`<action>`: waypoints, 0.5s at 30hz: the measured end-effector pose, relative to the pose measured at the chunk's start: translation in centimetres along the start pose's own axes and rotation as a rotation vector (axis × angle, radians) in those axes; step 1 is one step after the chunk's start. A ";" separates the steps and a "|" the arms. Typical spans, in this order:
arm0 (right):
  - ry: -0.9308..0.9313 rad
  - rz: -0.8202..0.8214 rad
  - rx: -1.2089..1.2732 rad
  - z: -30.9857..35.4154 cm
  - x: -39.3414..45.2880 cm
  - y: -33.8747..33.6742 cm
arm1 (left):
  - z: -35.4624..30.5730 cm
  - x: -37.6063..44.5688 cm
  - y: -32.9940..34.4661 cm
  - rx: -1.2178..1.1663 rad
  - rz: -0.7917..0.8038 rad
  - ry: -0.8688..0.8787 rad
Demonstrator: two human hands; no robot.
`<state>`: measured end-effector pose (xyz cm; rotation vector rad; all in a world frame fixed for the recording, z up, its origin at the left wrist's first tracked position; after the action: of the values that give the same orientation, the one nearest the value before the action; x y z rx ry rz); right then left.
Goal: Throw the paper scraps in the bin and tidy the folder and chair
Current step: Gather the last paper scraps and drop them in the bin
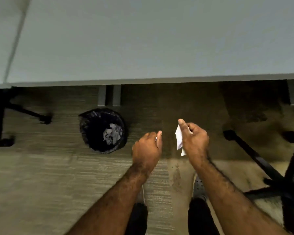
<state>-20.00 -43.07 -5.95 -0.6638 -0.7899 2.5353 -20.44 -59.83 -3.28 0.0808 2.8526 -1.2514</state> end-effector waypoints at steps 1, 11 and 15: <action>-0.017 0.036 0.013 1.2 -0.5 2.8 | 2.5 -0.1 -1.5 0.001 -0.040 -0.026; -0.269 0.212 -0.060 7.1 -6.0 27.7 | 23.8 -3.5 -8.4 0.023 -0.357 -0.269; -0.414 0.165 -0.150 6.7 -5.6 35.4 | 30.5 -1.8 -7.4 0.029 -0.379 -0.287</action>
<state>-27.30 -75.60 -20.85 -0.2527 -1.1126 2.8289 -18.98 -87.32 -18.44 -0.6132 2.6729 -1.2348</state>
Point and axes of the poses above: each hand's wrist, its own x-axis towards the middle knuckle, its own y-axis out of the palm, z = x × y, the point moved 5 cm from there along x, towards the middle knuckle, and after that the axes turned 15 degrees about -x, right-handed, at the moved point
